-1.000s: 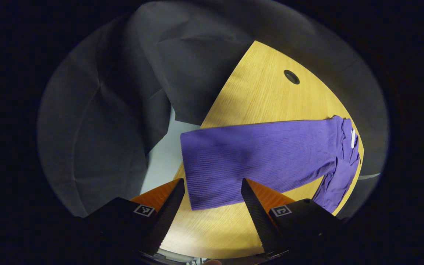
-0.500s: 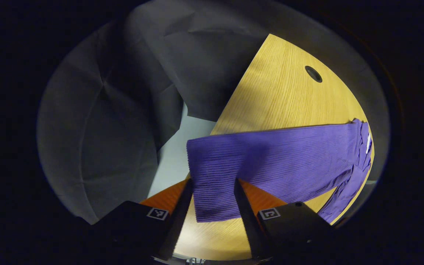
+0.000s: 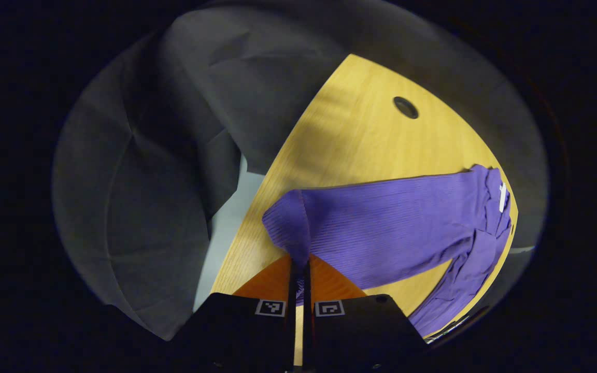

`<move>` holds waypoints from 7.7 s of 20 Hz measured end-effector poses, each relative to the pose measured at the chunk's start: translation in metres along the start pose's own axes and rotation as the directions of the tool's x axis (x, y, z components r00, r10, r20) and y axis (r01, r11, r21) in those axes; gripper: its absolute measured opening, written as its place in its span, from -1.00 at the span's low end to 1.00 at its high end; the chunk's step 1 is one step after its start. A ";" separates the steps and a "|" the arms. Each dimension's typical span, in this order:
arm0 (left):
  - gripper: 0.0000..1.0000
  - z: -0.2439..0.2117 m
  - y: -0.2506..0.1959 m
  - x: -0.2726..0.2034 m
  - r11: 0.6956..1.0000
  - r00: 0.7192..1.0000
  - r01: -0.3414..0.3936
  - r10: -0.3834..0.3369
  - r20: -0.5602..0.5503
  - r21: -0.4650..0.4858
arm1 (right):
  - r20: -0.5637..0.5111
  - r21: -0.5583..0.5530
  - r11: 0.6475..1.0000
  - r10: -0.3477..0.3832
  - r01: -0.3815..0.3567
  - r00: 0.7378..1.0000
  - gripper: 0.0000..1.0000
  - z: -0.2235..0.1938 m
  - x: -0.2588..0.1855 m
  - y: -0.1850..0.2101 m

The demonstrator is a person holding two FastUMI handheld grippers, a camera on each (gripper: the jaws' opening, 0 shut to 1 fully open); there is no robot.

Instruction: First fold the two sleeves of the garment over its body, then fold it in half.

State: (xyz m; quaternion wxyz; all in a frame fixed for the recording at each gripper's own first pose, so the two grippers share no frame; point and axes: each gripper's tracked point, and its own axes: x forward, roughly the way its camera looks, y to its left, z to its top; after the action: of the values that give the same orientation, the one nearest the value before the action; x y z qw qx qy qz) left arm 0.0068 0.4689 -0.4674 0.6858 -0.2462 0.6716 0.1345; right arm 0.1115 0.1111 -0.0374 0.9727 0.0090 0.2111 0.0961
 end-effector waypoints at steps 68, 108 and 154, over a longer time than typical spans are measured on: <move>0.83 -0.127 -0.262 -0.464 0.870 0.076 -0.046 -0.487 0.870 0.491 | 0.097 0.012 0.998 -0.070 0.069 0.993 0.89 -0.105 -0.081 0.000; 0.95 -0.269 -0.183 0.002 0.899 0.995 0.049 -0.084 0.062 0.434 | -0.829 -0.072 0.997 -0.072 0.023 0.554 0.93 -0.449 -0.082 -0.057; -0.93 -0.034 -0.305 -0.139 0.835 0.964 0.162 -0.248 0.096 0.525 | -0.680 0.182 0.971 0.239 -0.156 0.693 -0.93 -0.210 0.075 -0.007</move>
State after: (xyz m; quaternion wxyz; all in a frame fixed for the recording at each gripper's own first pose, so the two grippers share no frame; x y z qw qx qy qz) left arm 0.1264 0.2144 -0.2811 0.7885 -0.1140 0.5954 -0.1041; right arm 0.0935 0.1134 -0.2596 0.8032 0.0482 0.5644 0.1845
